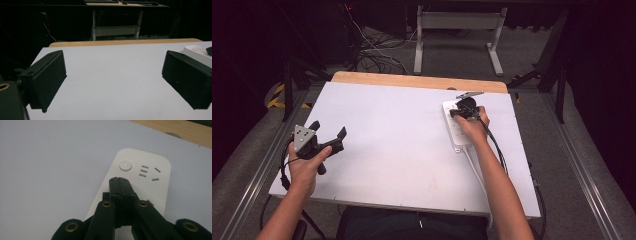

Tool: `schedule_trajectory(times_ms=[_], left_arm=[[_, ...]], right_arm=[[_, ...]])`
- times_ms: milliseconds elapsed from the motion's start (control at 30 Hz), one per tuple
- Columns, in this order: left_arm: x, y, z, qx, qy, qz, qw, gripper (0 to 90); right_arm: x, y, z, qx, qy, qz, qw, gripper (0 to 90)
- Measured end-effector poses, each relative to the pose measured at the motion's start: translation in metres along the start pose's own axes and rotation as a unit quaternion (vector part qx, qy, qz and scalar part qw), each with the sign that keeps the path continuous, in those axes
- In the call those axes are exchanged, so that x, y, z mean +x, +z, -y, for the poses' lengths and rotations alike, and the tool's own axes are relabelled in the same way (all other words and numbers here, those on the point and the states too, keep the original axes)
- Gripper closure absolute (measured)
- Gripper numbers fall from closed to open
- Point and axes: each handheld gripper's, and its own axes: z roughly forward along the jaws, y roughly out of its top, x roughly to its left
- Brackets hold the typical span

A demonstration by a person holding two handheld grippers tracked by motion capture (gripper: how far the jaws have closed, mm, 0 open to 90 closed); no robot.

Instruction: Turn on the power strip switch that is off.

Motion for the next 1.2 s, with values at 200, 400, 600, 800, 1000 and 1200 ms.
schedule_trajectory(times_ms=[200,400,600,800,1000,1200], left_arm=[[0.000,0.001,0.000,0.000,-0.003,-0.001,1.0000,6.1],[-0.001,0.000,0.000,-0.001,0.000,0.003,1.0000,6.1],[-0.001,-0.001,0.000,0.000,-0.001,0.005,1.0000,6.1],[-0.001,-0.001,0.000,-0.001,-0.002,0.005,1.0000,6.2],[0.000,-0.001,0.000,-0.002,-0.003,0.004,1.0000,6.2],[-0.001,-0.001,0.000,-0.001,0.000,0.004,1.0000,6.2]], right_arm=[[0.006,0.002,-0.002,0.009,-0.007,0.012,0.9999,90.0],[0.012,0.005,-0.007,0.025,-0.027,0.033,0.9988,90.0],[0.013,0.007,-0.008,0.021,-0.020,0.034,0.9990,90.0],[0.013,0.007,-0.008,0.020,-0.018,0.035,0.9990,90.0],[0.013,0.005,-0.008,0.025,-0.024,0.035,0.9988,90.0],[0.013,0.005,-0.008,0.023,-0.021,0.033,0.9989,90.0]])
